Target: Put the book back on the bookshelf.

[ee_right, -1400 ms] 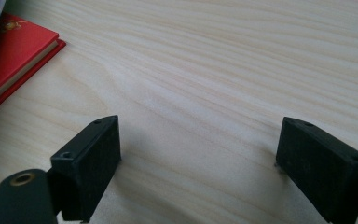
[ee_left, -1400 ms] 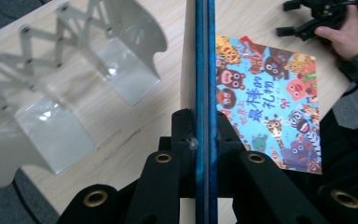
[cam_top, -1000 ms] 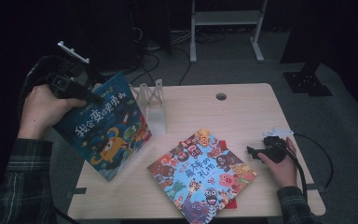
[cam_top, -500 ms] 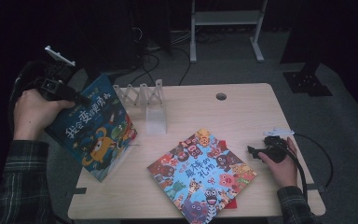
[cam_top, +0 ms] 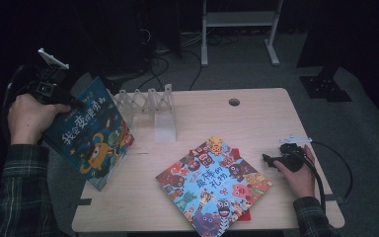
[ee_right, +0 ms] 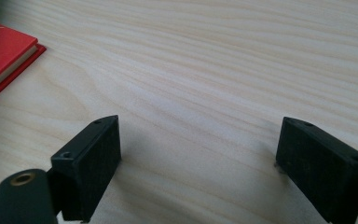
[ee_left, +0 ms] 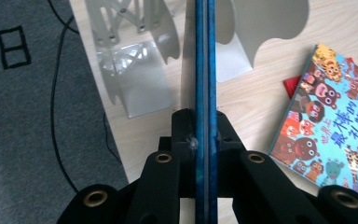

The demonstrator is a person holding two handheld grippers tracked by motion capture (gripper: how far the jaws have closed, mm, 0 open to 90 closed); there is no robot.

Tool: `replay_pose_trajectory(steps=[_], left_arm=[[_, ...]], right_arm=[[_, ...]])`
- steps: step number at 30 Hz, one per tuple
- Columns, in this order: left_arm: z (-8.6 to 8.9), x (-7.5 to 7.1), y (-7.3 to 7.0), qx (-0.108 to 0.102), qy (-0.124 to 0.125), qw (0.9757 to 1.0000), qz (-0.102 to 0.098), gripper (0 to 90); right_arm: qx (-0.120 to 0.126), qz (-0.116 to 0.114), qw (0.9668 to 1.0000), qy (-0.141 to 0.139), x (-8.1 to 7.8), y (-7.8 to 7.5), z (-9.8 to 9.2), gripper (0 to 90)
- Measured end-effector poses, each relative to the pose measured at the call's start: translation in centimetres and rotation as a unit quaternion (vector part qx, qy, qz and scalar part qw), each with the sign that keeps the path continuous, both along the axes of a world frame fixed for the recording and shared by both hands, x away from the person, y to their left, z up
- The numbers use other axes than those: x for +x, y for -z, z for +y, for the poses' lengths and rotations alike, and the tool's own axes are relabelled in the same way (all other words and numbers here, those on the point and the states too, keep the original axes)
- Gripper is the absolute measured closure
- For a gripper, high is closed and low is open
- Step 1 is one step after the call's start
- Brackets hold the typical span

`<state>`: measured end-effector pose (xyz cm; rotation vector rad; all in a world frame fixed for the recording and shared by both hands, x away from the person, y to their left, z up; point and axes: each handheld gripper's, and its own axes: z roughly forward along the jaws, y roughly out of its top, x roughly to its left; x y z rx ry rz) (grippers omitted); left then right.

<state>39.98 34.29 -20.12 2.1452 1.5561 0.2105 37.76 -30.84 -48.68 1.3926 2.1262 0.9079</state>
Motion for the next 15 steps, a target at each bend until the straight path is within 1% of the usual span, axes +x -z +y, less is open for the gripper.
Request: replay_pose_trajectory(steps=[6,12,15], left_arm=[[0.5,0.7,0.4,0.002,-0.020,0.9998,-0.008,83.2],[0.8,1.8,0.6,0.007,-0.038,0.9992,-0.009,83.2],[0.9,2.3,0.8,0.006,-0.043,0.9990,-0.009,83.2]], right_arm=[[0.000,0.000,1.0000,0.001,0.0,0.0,0.0,13.0],[0.000,0.000,1.0000,0.001,0.0,0.0,0.0,13.0],[0.000,0.000,1.0000,0.001,0.0,0.0,0.0,13.0]])
